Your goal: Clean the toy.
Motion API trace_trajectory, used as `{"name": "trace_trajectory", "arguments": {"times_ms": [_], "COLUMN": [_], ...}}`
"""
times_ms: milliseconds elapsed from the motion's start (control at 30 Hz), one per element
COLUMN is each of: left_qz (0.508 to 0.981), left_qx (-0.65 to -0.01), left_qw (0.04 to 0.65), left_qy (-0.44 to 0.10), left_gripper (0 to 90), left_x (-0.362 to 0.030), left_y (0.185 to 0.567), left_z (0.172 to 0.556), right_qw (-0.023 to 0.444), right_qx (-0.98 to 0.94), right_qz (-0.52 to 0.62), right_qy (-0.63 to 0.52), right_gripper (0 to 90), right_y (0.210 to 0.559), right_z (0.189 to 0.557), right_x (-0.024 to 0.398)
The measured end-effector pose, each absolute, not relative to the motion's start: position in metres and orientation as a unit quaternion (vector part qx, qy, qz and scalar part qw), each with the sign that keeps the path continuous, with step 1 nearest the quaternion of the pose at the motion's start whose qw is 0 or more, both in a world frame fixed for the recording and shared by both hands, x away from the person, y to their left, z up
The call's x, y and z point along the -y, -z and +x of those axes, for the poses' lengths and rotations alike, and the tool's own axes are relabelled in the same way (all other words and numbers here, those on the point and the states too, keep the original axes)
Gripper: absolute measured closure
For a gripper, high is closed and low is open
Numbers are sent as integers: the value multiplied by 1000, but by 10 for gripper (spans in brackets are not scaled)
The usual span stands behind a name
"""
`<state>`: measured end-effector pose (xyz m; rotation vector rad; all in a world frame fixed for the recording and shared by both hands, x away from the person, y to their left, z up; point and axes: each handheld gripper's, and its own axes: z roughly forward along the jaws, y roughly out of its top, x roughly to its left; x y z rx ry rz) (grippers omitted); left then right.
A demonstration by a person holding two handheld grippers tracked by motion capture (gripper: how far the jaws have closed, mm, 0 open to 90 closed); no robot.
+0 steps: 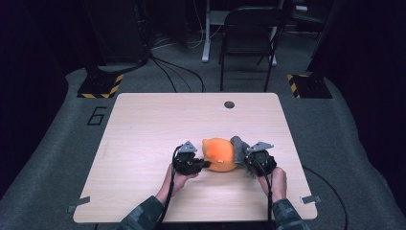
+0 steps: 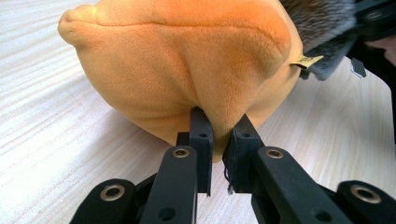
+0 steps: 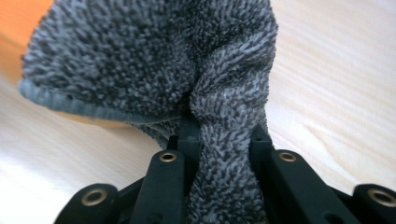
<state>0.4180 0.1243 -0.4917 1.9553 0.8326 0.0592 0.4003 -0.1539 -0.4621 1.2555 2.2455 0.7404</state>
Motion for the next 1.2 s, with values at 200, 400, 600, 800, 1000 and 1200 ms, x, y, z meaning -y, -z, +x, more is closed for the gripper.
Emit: {"name": "trace_trajectory", "arguments": {"times_ms": [200, 400, 600, 800, 1000, 1200], "left_qz": [804, 804, 804, 805, 806, 807], "left_qx": [-342, -343, -343, -343, -342, -340], "left_qw": [486, 485, 484, 484, 482, 481], "left_qy": [-24, -24, -25, -26, -27, -31], "left_gripper": [823, 822, 822, 821, 816, 773], "left_x": [-124, -125, -125, -124, -124, -124], "left_y": [492, 492, 492, 492, 494, 494], "left_z": [418, 418, 418, 418, 417, 417], "right_qw": [216, 217, 238, 263, 262, 257], "right_qx": [-819, -815, -792, -801, -824, -824], "right_qz": [474, 480, 479, 418, 404, 408], "right_qy": [-241, -241, -294, -338, -297, -299], "right_gripper": [745, 744, 745, 745, 746, 747], "right_y": [482, 481, 438, 409, 435, 438], "right_z": [413, 414, 398, 379, 385, 388], "right_x": [164, 168, 173, 143, 116, 118]}}
